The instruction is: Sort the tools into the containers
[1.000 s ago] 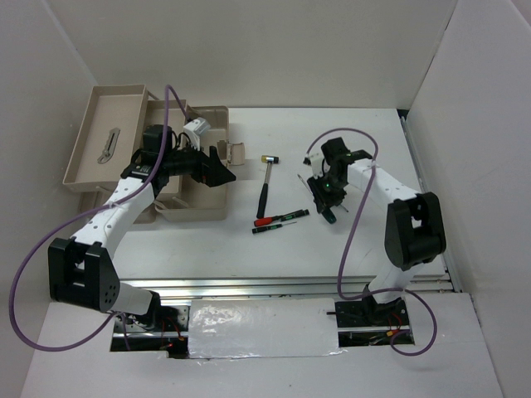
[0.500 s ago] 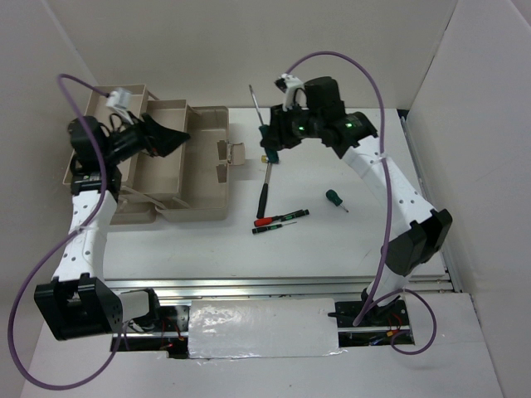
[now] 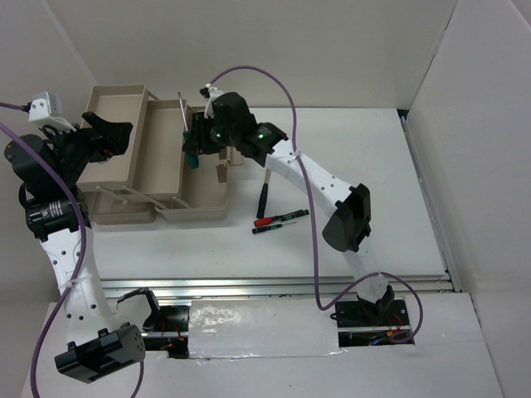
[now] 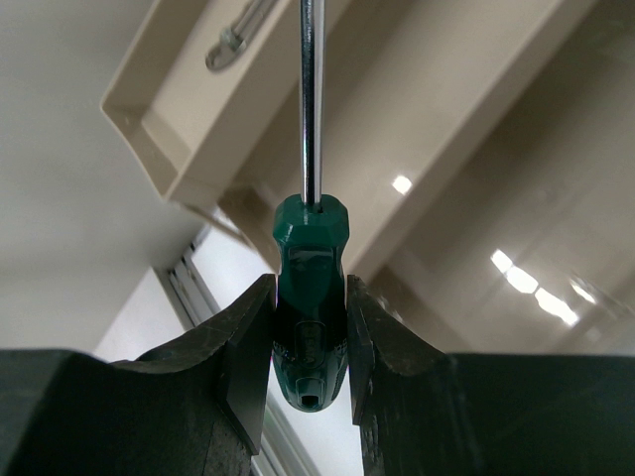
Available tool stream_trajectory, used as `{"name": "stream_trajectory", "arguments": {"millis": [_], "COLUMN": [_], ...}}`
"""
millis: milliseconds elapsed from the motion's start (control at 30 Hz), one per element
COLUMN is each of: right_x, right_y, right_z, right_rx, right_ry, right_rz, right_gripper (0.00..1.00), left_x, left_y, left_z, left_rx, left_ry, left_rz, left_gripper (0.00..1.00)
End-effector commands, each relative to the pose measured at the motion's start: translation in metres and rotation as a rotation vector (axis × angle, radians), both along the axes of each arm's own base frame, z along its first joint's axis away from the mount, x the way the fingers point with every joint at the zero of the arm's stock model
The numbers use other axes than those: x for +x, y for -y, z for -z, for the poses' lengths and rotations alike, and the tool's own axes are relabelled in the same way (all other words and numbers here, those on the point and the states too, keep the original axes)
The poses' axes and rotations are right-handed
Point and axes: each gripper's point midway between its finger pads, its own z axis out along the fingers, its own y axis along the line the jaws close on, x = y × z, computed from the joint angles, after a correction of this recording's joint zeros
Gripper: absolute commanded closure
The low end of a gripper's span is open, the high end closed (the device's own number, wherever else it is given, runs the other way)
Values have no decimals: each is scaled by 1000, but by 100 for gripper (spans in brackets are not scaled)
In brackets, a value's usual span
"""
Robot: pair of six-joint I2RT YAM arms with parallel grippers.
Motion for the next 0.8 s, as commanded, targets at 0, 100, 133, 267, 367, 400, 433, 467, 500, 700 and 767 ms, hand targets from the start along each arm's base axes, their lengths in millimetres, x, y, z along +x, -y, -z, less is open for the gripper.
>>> {"name": "stream_trajectory", "arguments": {"millis": [0, 100, 133, 267, 367, 400, 433, 467, 500, 700, 767], "right_x": [12, 16, 15, 22, 25, 25, 26, 24, 25, 30, 32], "right_y": [-32, -48, -55, -76, -90, -94, -96, -101, -103, -98, -91], "right_z": [-65, -55, -62, -50, -34, -31, -28, -20, -18, -19, -33], "right_rx": [231, 291, 329, 349, 374, 373, 372, 366, 368, 356, 364], "right_ry": [133, 115, 138, 163, 158, 157, 163, 158, 160, 181, 203], "right_rz": [43, 50, 46, 54, 49, 49, 48, 44, 47, 53, 59], "right_gripper": [100, 100, 100, 100, 97, 92, 88, 83, 70, 15, 11], "left_x": [2, -1, -2, -2, -2, -2, -2, -2, -2, 1, 3], "left_y": [-17, -22, -22, -24, -27, -28, -29, -30, -30, -31, -27], "left_z": [27, 30, 29, 36, 38, 38, 38, 40, 40, 44, 43], "left_rx": [8, 9, 12, 2, -5, -2, -2, -2, 6, 13, 18], "left_ry": [-65, -49, -43, -56, -59, -59, -62, -65, -66, -71, -65], "left_rz": [-65, -85, -89, -88, -87, -88, -90, -91, -91, -80, -47], "left_gripper": [1, 1, 1, 1, 1, 1, 1, 1, 1, 1, 1]}}
